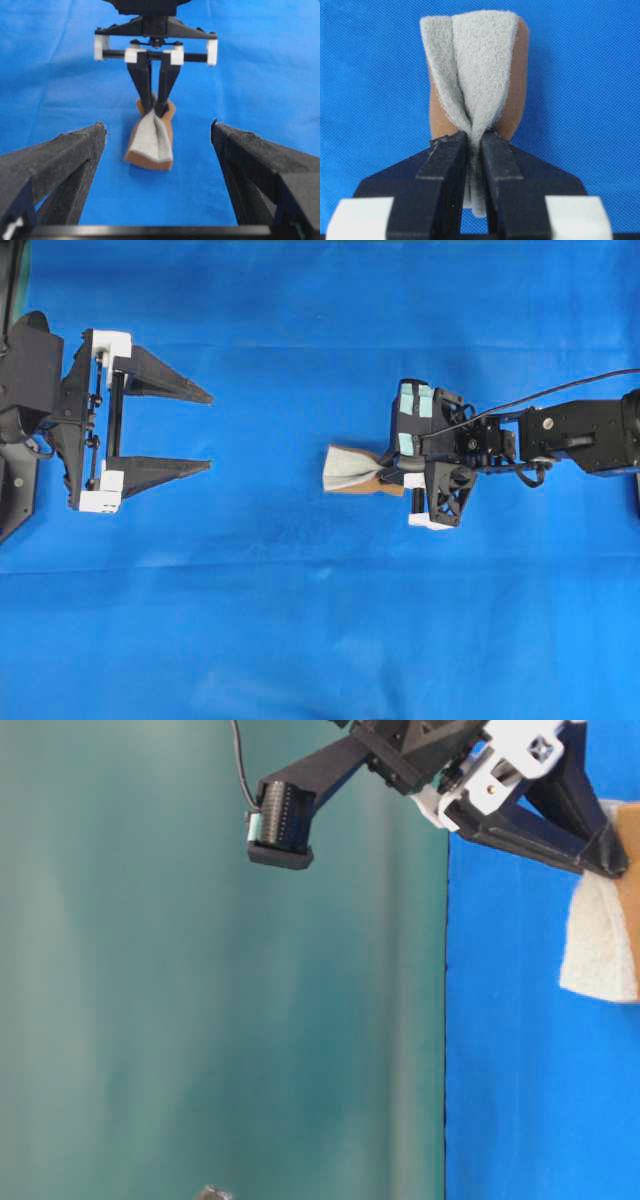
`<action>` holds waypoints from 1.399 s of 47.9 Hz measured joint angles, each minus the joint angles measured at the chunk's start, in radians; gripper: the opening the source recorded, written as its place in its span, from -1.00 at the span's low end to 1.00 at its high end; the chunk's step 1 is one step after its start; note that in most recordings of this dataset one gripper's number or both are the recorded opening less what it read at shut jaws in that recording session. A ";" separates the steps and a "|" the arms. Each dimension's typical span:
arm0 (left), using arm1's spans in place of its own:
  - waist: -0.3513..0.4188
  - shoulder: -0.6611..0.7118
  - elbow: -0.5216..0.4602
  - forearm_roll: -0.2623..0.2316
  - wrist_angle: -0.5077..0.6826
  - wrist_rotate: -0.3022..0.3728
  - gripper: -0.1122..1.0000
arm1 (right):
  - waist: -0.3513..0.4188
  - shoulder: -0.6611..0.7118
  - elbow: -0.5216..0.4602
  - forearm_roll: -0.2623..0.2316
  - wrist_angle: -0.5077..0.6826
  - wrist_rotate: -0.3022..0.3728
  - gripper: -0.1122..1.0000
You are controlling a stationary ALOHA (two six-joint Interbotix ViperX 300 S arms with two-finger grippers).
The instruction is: Hand over the sponge with the left arm and wipe it with the right arm.
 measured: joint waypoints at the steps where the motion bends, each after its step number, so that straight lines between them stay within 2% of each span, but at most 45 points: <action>1: 0.000 0.000 0.000 0.000 0.000 0.000 0.71 | -0.002 0.000 0.000 0.002 0.000 -0.002 -0.54; 10: -0.002 0.000 0.000 0.000 0.000 0.000 0.71 | -0.008 0.003 -0.003 0.000 -0.003 -0.002 -0.54; 16: 0.000 0.000 0.000 0.000 0.000 0.000 0.71 | -0.049 0.005 -0.003 -0.015 -0.002 -0.002 -0.54; 22: 0.000 -0.002 0.000 0.000 0.000 0.000 0.71 | -0.114 0.006 -0.011 -0.061 -0.003 -0.009 -0.54; 28: 0.000 0.000 0.000 0.000 0.000 0.000 0.71 | -0.216 0.006 -0.020 -0.115 -0.003 -0.018 -0.54; 34: -0.002 -0.002 0.000 0.000 0.000 0.000 0.71 | -0.284 0.008 -0.028 -0.146 -0.002 -0.021 -0.54; 39: -0.002 -0.002 0.000 0.000 0.000 0.005 0.70 | -0.310 0.008 -0.031 -0.163 -0.002 -0.023 -0.54; 52: 0.000 0.000 0.000 -0.002 0.000 0.003 0.71 | -0.284 0.006 -0.034 -0.163 -0.002 -0.006 -0.54; 67: 0.000 0.000 0.000 0.000 0.000 0.002 0.71 | -0.075 0.015 -0.034 -0.089 0.000 0.043 -0.54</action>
